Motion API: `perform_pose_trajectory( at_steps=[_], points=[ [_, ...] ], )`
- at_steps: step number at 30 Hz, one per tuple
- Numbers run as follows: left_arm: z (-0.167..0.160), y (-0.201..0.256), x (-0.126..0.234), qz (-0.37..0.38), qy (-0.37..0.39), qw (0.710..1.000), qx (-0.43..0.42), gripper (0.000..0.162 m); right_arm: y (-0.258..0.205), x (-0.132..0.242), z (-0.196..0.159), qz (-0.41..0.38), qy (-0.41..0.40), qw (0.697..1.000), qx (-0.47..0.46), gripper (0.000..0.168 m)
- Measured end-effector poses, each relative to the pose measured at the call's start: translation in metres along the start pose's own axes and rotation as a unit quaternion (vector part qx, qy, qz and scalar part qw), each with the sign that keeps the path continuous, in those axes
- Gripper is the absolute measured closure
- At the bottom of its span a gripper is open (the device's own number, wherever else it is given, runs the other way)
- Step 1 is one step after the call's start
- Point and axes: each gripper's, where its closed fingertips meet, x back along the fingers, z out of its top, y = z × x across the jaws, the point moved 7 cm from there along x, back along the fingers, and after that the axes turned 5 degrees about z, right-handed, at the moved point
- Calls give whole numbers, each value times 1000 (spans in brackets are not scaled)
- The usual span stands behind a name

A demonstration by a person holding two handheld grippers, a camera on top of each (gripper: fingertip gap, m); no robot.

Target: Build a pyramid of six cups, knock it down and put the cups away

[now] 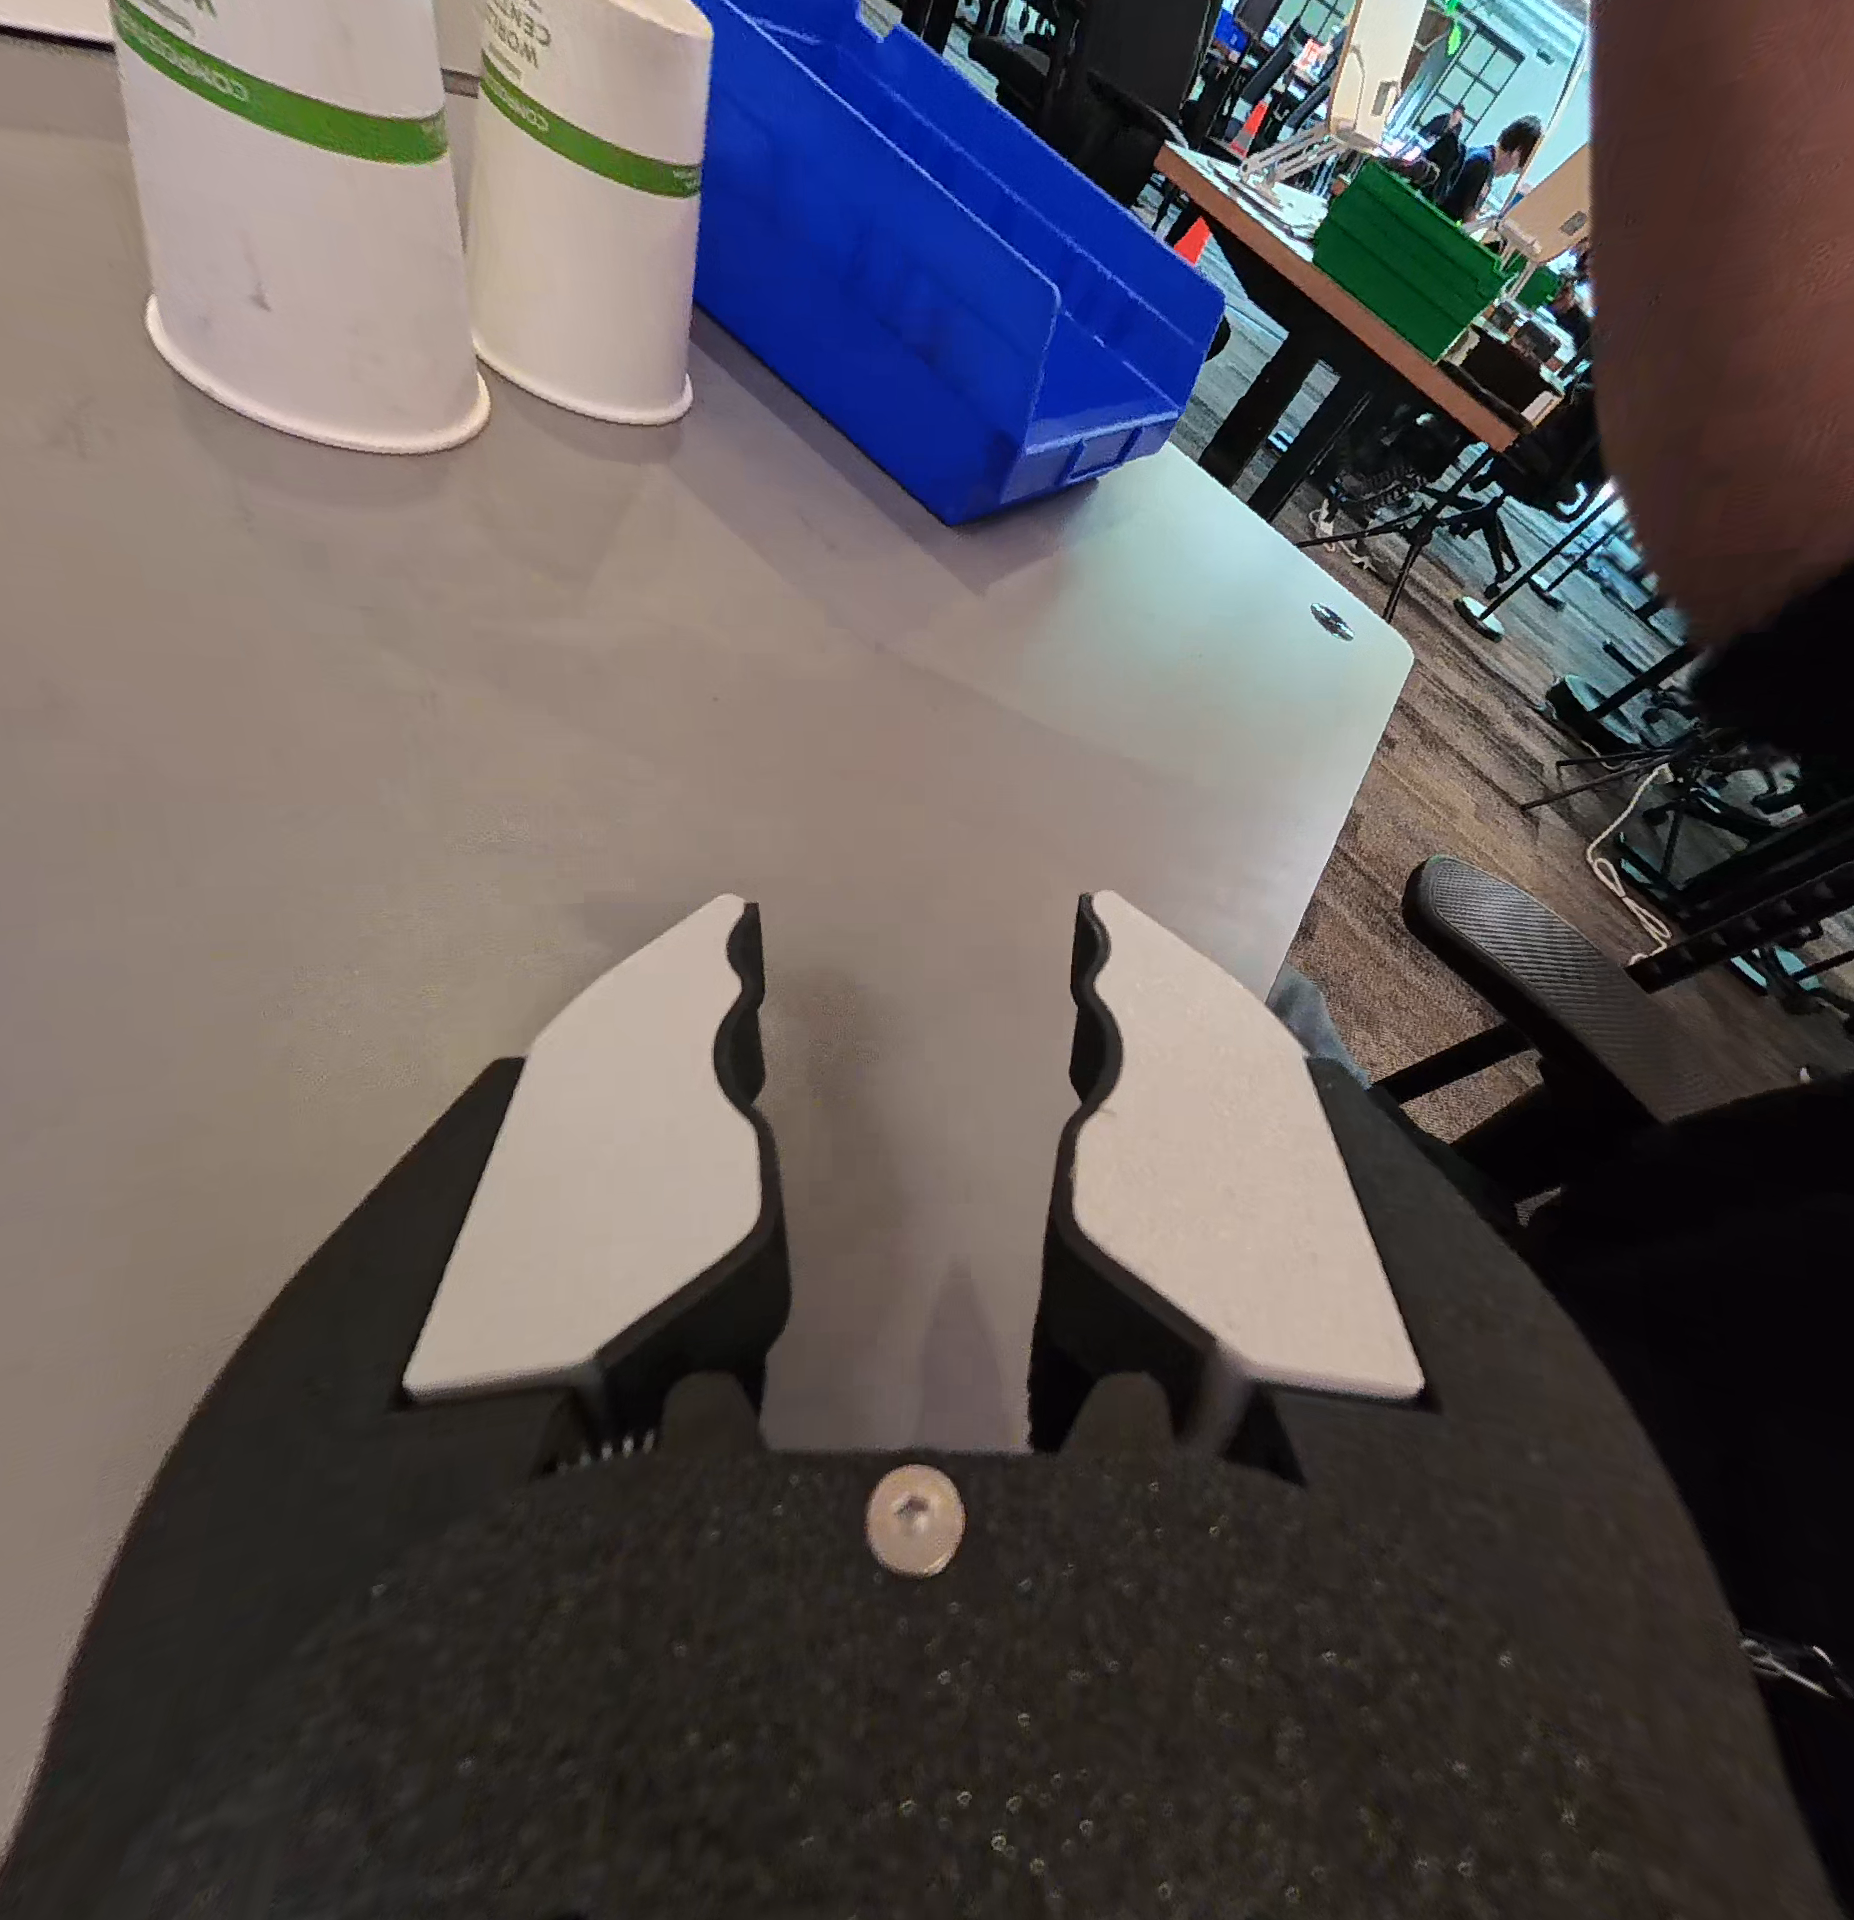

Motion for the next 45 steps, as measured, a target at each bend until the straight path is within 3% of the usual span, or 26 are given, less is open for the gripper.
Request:
perform_pose_trajectory(
  at_steps=[5,8,11,16,21,25,28,32,45],
  points=[
    [4,-7,5,15,-15,999,-34,109,-72,43,-106,-65,194,965,-161,79],
    [8,-8,4,20,-31,997,-68,111,-112,40,-170,-81,217,949,-213,81],
    [16,-6,2,10,-38,996,-84,114,-137,34,-201,-92,219,949,-205,85],
    [57,-6,11,-12,-65,991,-113,120,-151,22,-203,-73,194,962,-178,87],
    [134,-60,50,96,-115,966,-210,122,-153,15,-207,-67,178,966,-173,89],
    [180,-141,76,203,-202,926,-247,129,-150,13,-211,-71,169,968,-170,90],
    [188,-195,80,250,-298,878,-278,131,-148,13,-212,-72,164,969,-169,90],
    [190,-230,73,247,-361,843,-314,140,-145,14,-215,-73,162,969,-174,91],
    [196,-243,50,183,-387,850,-307,143,-146,11,-216,-50,158,969,-184,94]
  ],
)
